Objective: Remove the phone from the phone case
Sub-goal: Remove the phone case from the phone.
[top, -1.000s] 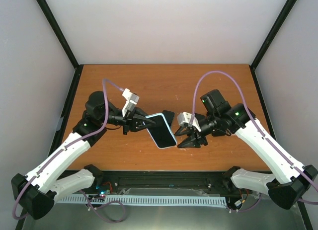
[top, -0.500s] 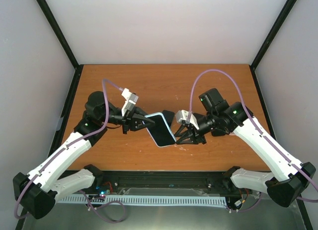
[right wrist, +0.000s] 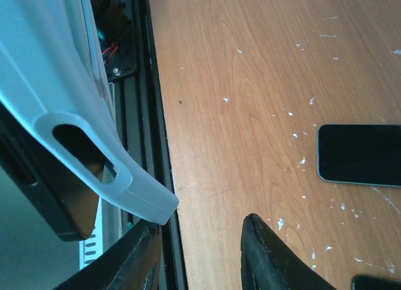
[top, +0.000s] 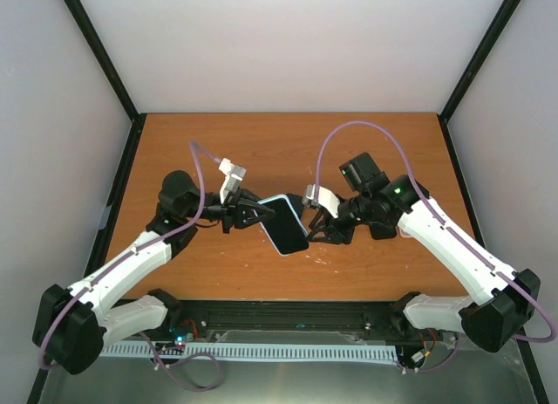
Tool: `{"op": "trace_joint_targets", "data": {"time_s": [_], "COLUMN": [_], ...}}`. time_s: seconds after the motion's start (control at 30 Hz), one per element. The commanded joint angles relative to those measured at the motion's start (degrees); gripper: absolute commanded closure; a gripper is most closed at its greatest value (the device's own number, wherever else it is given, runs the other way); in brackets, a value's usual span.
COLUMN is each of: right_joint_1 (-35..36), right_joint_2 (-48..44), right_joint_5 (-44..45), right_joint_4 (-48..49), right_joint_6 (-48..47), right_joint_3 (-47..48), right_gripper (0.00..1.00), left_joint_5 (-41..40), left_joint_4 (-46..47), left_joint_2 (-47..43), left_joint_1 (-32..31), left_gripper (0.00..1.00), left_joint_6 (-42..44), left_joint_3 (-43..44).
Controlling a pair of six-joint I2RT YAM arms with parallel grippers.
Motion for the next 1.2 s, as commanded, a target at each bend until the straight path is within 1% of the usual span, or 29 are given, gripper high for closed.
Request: {"op": "trace_joint_targets", "data": {"time_s": [0.0,0.13,0.2,0.27,0.43,0.5,0.53,0.63,0.67,0.73,0.83,0.97,1.0,1.07,1.17], "right_joint_1": [-0.31,-0.26,-0.18,-0.19,-0.18,-0.18,-0.18,-0.18,-0.18,-0.18,-0.19,-0.18,-0.18,-0.18,-0.1], "right_joint_2": [0.76,-1.27,-1.97,-2.08,-0.89,0.08,0.62,2.01,2.47,3.3,4.44,5.58,5.55,5.04,3.86], "right_joint_5": [-3.36,-17.4,-21.36,-23.36,-19.67,-19.77,-20.35,-19.3,-19.05,-18.63,-21.12,-29.66,-31.12,-31.43,-26.69], "right_joint_4": [7.69,4.2,2.94,1.93,4.33,5.1,5.27,7.99,8.4,9.2,9.23,4.32,2.4,1.78,4.58], "right_joint_6": [-0.47,-5.65,-6.71,-7.62,-4.32,-2.95,-2.55,0.88,1.11,1.54,1.56,-2.68,-4.4,-5.72,-3.42], "right_joint_3": [2.23,2.2,2.31,2.8,3.08,3.35,3.44,3.3,3.33,3.31,3.57,5.08,5.32,5.24,3.55], "right_gripper": [0.62,0.52,0.51,0.5,0.51,0.53,0.55,0.66,0.68,0.7,0.67,0.48,0.46,0.47,0.57], "left_joint_5": [5.97,3.4,2.43,2.12,2.07,1.43,1.38,1.79,1.81,1.82,0.9,-3.17,-4.1,-4.48,-5.01], "left_joint_4": [3.64,-2.05,-3.51,-3.52,-1.89,-2.08,-1.9,1.26,2.71,5.15,7.55,3.84,2.92,1.72,0.15], "left_joint_2": [-1.8,-1.55,-1.59,-1.33,-0.54,-0.26,-0.14,0.38,0.56,1.03,1.5,0.67,0.41,0.24,0.2], "left_joint_1": [-2.17,-2.17,-2.17,-2.16,-2.17,-2.17,-2.21,-2.3,-2.41,-2.8,-3.13,-3.14,-3.14,-3.05,-2.97], "left_gripper": [1.0,1.0,1.0,1.0,1.0,1.0,1.0,1.0,1.0,1.0,1.0,1.0,0.99,1.0,1.0], "left_joint_6": [-3.28,0.39,1.54,1.73,0.87,1.17,1.16,-0.23,-1.01,-2.47,-3.74,-0.89,-0.17,0.63,1.68], "left_joint_3": [2.44,3.46,3.57,3.54,3.15,3.1,2.98,2.16,1.68,0.63,-0.32,-0.3,-0.27,-0.02,0.36]}}
